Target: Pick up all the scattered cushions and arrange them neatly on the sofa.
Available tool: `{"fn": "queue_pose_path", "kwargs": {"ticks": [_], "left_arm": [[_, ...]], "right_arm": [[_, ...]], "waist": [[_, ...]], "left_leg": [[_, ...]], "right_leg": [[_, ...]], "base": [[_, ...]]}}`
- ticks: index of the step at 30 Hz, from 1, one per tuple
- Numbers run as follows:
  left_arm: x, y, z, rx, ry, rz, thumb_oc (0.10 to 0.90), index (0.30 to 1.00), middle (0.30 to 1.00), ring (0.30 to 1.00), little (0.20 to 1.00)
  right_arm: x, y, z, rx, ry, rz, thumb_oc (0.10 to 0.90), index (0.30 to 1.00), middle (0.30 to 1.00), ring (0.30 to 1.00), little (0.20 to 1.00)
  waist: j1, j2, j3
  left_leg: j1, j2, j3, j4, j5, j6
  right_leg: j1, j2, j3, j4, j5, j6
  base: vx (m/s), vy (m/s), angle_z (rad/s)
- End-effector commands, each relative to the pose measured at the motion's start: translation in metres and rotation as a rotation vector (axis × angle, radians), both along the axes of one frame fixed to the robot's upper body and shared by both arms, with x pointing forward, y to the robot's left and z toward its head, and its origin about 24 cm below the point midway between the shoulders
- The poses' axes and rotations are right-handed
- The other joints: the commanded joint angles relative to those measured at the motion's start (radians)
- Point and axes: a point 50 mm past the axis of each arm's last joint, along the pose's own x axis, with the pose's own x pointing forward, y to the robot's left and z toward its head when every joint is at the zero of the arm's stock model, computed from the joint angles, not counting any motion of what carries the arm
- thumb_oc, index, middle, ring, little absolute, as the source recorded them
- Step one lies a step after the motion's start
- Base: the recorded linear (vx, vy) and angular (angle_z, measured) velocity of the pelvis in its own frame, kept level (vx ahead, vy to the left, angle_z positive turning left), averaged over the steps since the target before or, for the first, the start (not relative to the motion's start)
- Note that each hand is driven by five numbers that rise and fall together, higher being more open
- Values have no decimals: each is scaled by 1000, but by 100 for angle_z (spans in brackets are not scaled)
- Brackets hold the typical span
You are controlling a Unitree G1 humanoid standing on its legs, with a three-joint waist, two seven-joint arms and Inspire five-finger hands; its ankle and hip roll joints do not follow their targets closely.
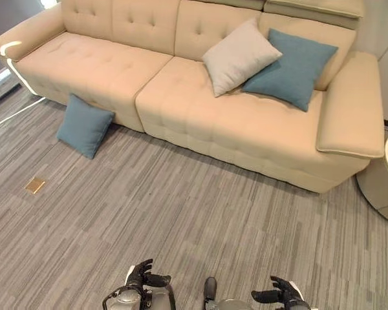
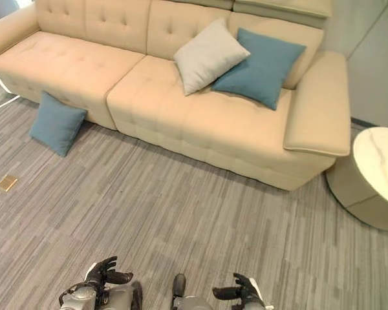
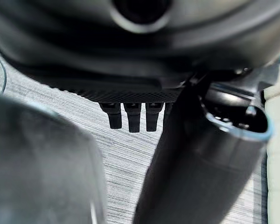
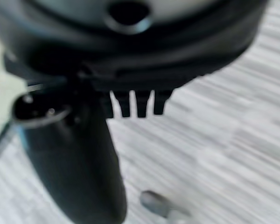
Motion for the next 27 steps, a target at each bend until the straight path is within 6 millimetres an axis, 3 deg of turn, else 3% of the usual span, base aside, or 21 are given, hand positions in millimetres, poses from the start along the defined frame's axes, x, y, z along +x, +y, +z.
{"fn": "queue_pose_path", "kwargs": {"ticks": [1, 3, 8, 10, 12, 13, 15, 16, 17, 18, 20, 21, 24, 26, 27], "left_arm": [[1, 3, 2, 34, -27, -35, 800, 900, 900, 900, 900], [-6, 1, -1, 32, 6, -46, 800, 900, 900, 900, 900], [-15, 2, -5, 57, 48, -73, 800, 900, 900, 900, 900], [-13, 6, -4, 78, 42, -86, 800, 900, 900, 900, 900], [-13, 6, -4, 77, 42, -86, 800, 900, 900, 900, 900], [-9, 9, -2, 91, 30, -86, 800, 900, 900, 900, 900], [-7, 14, 0, 101, 23, -79, 800, 900, 900, 900, 900], [-6, 14, 0, 101, 22, -77, 800, 900, 900, 900, 900], [-6, 14, 1, 95, 18, -69, 800, 900, 900, 900, 900], [-6, 14, 0, 95, 18, -69, 800, 900, 900, 900, 900], [-8, 15, -1, 97, 28, -70, 800, 900, 900, 900, 900], [-9, 15, -1, 97, 28, -70, 800, 900, 900, 900, 900], [-11, 16, -2, 116, 45, -99, 800, 900, 900, 900, 900], [-11, 14, -2, 111, 44, -106, 800, 900, 900, 900, 900], [-14, 10, -4, 116, 58, -122, 800, 900, 900, 900, 900]], "right_arm": [[-13, -20, 3, -79, 7, -20, 800, 900, 900, 900, 900], [-20, -17, -1, -72, 39, -9, 800, 900, 900, 900, 900], [-24, -10, -4, -56, 55, 1, 800, 900, 900, 900, 900], [-18, -5, -4, -43, 39, 17, 800, 900, 900, 900, 900], [-18, -5, -3, -43, 39, 17, 800, 900, 900, 900, 900], [-9, -3, -1, -41, 12, 35, 800, 900, 900, 900, 900], [-2, -1, 2, -45, -12, 58, 800, 900, 900, 900, 900], [-1, -1, 2, -48, -14, 63, 800, 900, 900, 900, 900], [3, 1, 3, -54, -18, 82, 800, 900, 900, 900, 900], [3, 1, 3, -55, -17, 83, 800, 900, 900, 900, 900], [4, 2, 3, -55, -15, 97, 800, 900, 900, 900, 900], [4, 2, 3, -55, -15, 97, 800, 900, 900, 900, 900], [0, -1, 2, -60, 7, 106, 800, 900, 900, 900, 900], [-5, -4, 1, -68, 21, 99, 800, 900, 900, 900, 900], [-11, -4, -1, -65, 38, 90, 800, 900, 900, 900, 900]], "waist": [[23, 2, -15], [31, 7, -35], [39, -13, -64], [32, -15, -60], [33, -13, -63], [18, 1, -39], [7, 23, -23], [5, 30, -22], [-2, 39, -19], [-5, 39, -15], [-14, 33, -8], [-15, 35, -6], [-54, 19, 6], [-58, 21, 6], [-66, 19, -6]], "left_leg": [[-54, -24, 3, 91, 19, 62], [-42, -28, -7, 58, 37, 71], [-6, -66, -4, 93, -8, 104], [52, -93, -2, 89, -48, 137], [48, -91, -2, 90, -47, 137], [94, -96, -5, 76, -64, 161], [132, -92, -5, 58, -85, 171], [147, -92, -8, 55, -93, 173], [191, -96, -19, 42, -124, 175], [197, -97, -22, 41, -125, 175], [231, -108, -36, 44, -152, 173], [234, -107, -37, 44, -154, 172], [290, -128, -72, 37, -185, 158], [307, -133, -82, 44, -208, 159], [323, -139, -92, 53, -229, 159]], "right_leg": [[73, -39, 102, 13, -86, 108], [101, -31, 118, 31, -113, 113], [103, -82, 147, 126, -117, 144], [21, -114, 160, 330, -40, 191], [18, -112, 160, 328, -37, 190], [-64, -125, 164, 491, 54, 210], [-134, -139, 132, 590, 72, 205], [-152, -146, 114, 585, 65, 200], [-196, -152, 58, 519, 19, 175], [-191, -153, 56, 520, 15, 175], [-235, -140, 17, 384, 4, 167], [-231, -139, 16, 383, 3, 167], [-298, -106, 31, 209, 52, 188], [-273, -103, 35, 179, 50, 186], [-264, -90, 59, 188, 50, 166]], "base": [[308, 49, 6], [392, 131, -13], [322, 161, -36], [227, 164, -11], [89, 84, 8], [182, 157, 5], [246, 175, 10], [379, 123, 9], [296, 61, 7], [411, 17, -11], [277, -37, -14], [223, -40, -11], [327, -65, 6], [283, -69, 37], [356, -73, 40]]}}
